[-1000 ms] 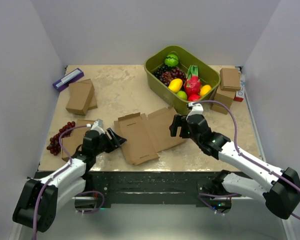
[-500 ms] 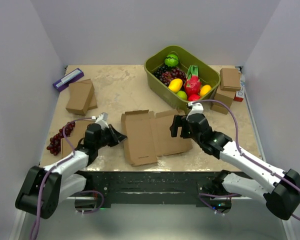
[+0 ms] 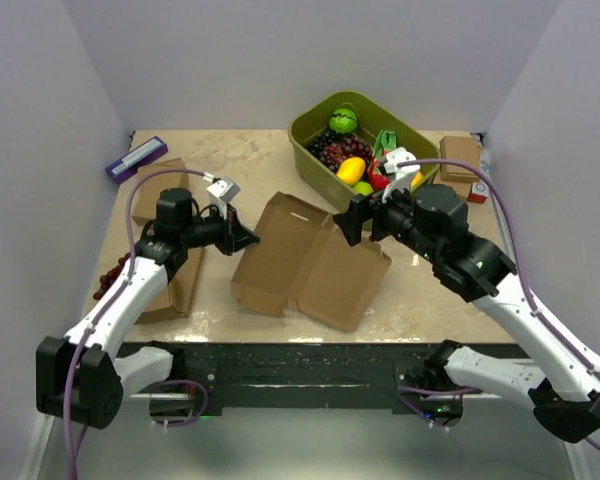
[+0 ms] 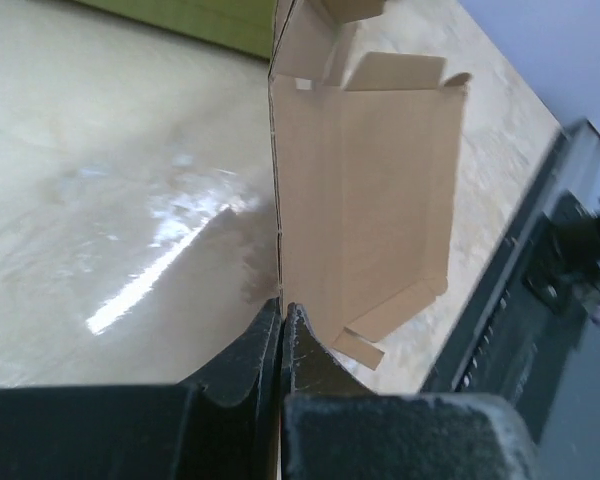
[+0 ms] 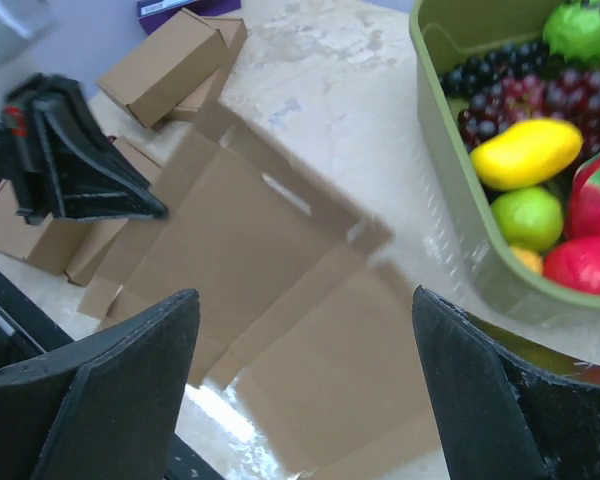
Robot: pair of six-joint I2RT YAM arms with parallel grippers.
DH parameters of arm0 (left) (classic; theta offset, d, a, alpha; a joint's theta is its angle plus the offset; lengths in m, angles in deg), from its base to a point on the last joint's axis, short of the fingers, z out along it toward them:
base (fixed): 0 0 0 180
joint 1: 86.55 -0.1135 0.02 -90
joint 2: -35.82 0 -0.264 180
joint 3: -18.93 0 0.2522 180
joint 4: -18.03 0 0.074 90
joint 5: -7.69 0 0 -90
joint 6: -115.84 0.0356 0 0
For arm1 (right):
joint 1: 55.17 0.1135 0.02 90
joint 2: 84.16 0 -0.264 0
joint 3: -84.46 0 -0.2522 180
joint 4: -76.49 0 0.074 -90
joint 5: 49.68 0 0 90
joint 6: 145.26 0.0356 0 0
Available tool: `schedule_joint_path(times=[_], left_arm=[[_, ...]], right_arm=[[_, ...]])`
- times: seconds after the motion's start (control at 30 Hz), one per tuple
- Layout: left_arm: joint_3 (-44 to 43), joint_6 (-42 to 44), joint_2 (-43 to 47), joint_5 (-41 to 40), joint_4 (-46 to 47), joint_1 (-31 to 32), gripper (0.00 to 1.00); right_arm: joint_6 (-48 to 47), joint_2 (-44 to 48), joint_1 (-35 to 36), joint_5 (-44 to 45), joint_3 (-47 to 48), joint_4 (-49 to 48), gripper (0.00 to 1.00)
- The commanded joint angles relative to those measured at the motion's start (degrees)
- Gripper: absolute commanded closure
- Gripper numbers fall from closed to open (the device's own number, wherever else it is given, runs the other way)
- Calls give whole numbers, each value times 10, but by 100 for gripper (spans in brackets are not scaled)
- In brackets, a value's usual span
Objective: Fold the paper box
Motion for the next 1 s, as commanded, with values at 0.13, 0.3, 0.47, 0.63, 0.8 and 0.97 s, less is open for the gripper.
schedule_joint_path(times=[0.13,0.3,0.47,0.63,0.8,0.97], left_arm=[[-25,96,-29,166,-46,7,100],[-19,95,-33,160,-47,13,100],[-19,96,-41,163,-48,13,100],[-12,96,-34,188,-30,13,100],[2,67,-21,213,-8,21,100],[10,61,-11,209,3,30,100]], right_arm=[[-137,-75,8,-81,48,53,16],[-156,-104,26,-74,19,17,16],[-165,-129,46,-23,-4,-3,18],[-164,-125,55,7,-46,-68,22],[-172,-114,58,14,-78,-129,32],[-160,-105,60,-16,-86,-144,67]])
